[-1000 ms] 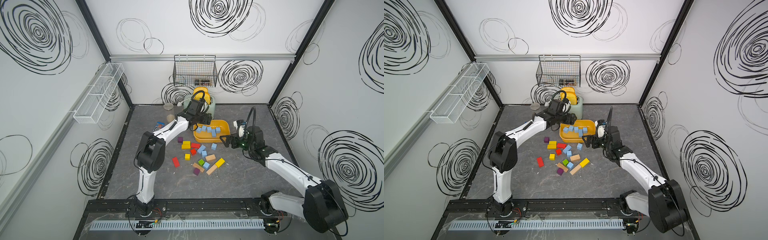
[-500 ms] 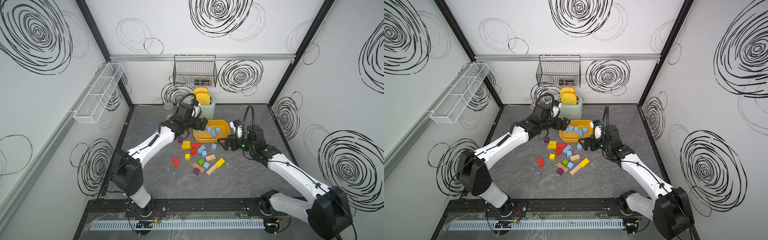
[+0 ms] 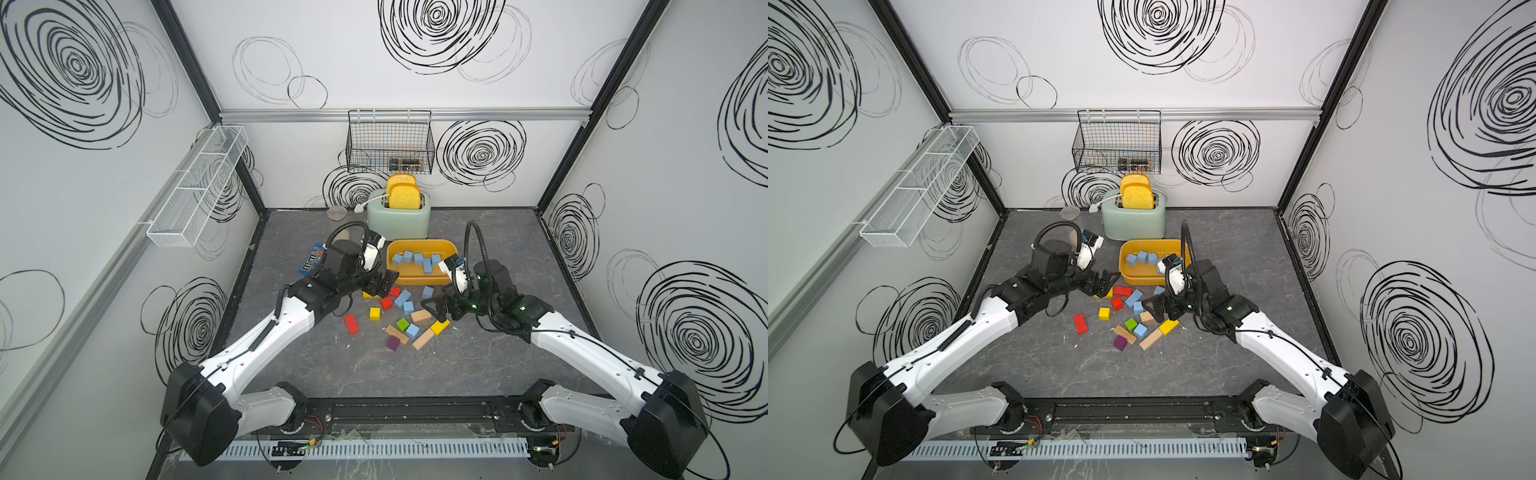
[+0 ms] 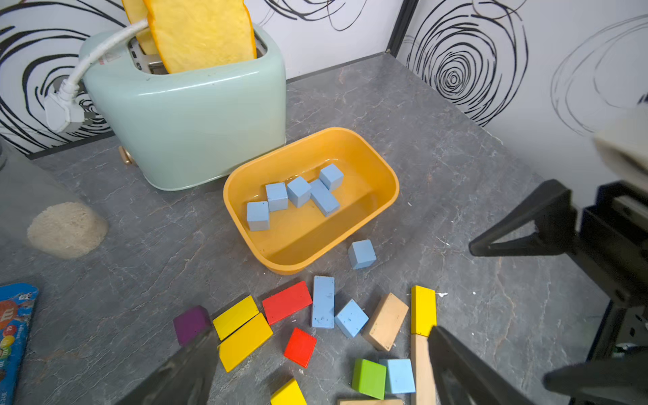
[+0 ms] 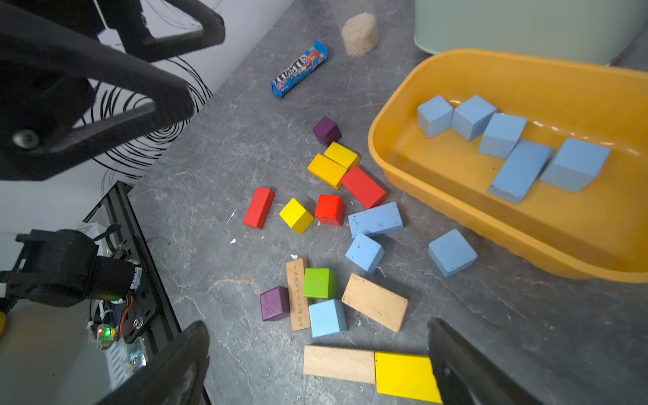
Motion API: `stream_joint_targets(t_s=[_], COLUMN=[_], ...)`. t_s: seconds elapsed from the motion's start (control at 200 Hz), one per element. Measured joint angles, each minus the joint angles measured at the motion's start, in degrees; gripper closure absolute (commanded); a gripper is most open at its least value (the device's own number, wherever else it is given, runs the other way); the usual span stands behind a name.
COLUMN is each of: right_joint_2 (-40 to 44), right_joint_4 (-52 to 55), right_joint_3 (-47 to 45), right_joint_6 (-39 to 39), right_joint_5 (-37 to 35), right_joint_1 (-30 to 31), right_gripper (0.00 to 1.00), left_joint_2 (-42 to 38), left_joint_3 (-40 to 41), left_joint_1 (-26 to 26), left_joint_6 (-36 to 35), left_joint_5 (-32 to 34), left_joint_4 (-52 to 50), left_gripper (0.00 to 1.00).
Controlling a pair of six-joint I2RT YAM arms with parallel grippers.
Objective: Pick out the blue building blocks
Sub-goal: Pick up the building block from the center of the board.
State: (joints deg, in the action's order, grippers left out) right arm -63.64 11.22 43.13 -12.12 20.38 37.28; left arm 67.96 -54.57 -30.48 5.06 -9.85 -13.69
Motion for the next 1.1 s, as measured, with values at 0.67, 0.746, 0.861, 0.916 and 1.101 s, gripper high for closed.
stream_joint_targets(t_s=[0.67,0.746,0.861,0.916,1.101], right_joint_2=[-5.2,-6.7,-8.4,-9.3,-13.0], right_joint_4=[1.8,1.7,1.6,1.5,1.5], right_joint_3=[-3.8,-3.9,-3.9,-3.9,-3.8], right_joint_6=[0.4,0.4,0.4,0.4,0.4], right_joint_5=[-2.2,-2.4,-2.6,-2.8,-3.1], right_joint_1=[6.1,6.4,6.8,7.0,7.3], right_gripper=[0.06,0.07,0.09,0.09,0.12], left_joint_2=[-16.3,-17.4,-18.5,-18.7,-18.9], left_joint_3=[17.8,19.2,20.8,21.5,25.3], left_joint_1=[-2.7,-3.2,-4.2,-4.7,-5.8], left_joint_6=[-10.8,-12.3,-14.3,-14.9,-15.1], left_joint_5=[-13.2,-13.5,-13.4,-13.4,-13.4], left_joint_4=[-0.3,-0.1,0.5,1.0,4.7], left_gripper=[0.04,0.04,0.04,0.04,0.04])
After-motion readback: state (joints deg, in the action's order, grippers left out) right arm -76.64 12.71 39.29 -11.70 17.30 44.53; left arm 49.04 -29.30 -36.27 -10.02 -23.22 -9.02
